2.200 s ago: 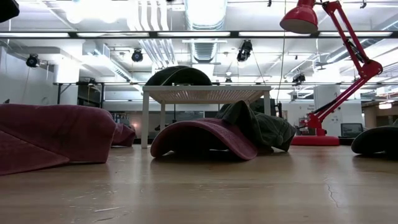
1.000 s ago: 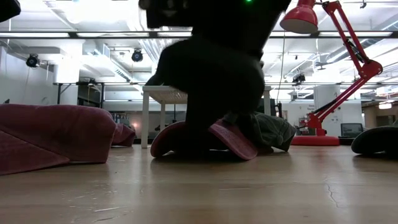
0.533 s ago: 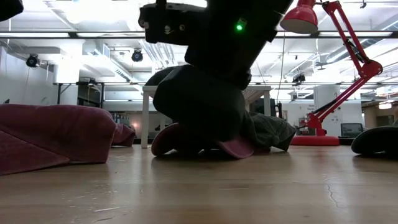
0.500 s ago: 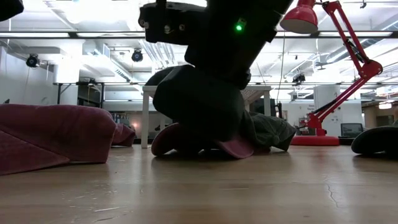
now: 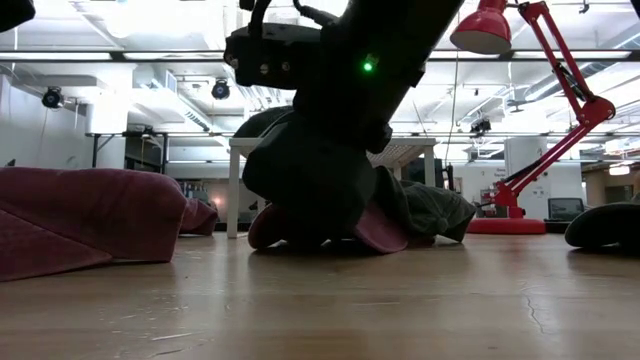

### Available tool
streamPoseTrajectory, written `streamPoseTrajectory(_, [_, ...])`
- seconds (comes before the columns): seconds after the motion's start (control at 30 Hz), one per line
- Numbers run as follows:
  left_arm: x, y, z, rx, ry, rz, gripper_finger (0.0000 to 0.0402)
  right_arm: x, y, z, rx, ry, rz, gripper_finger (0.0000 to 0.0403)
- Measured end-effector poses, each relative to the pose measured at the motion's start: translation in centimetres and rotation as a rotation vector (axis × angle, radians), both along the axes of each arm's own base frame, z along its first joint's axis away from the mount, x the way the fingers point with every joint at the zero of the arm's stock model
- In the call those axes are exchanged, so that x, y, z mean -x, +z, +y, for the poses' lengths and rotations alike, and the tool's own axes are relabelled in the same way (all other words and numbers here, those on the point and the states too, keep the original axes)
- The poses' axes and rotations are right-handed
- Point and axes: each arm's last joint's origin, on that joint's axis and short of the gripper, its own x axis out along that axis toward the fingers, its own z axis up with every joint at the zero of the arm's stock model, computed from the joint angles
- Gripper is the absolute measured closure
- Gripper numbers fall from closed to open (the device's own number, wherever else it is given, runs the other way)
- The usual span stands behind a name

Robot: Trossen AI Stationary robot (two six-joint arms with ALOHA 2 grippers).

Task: Pick & Place hat
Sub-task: Put the middle red cap on the shelf

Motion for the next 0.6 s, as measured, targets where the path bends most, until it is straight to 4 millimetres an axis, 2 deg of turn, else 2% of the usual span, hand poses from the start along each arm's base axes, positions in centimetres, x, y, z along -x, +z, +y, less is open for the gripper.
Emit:
streamPoseTrajectory(0.2, [0.0,0.0,0.0,0.0,0.001,0.0,0.0239,-0.2,0.5,0.2,-0.017,0.002,-0.013,0.0371])
streamPoseTrajectory(0.23, [0.0,0.0,0.0,0.001,0.001,0.0,0.0239,-0.3,0.8,0.3,-0.025,-0.001,-0.021,0.0378])
streamPoseTrajectory(0.4, [0.0,0.0,0.0,-0.003,0.005,-0.006,0.0239,-0.7,2.6,1.4,-0.082,0.002,-0.084,0.0389])
streamPoseTrajectory(0.6, [0.0,0.0,0.0,-0.011,0.012,-0.018,0.0239,-0.4,6.9,4.0,-0.081,0.059,-0.152,0.0393])
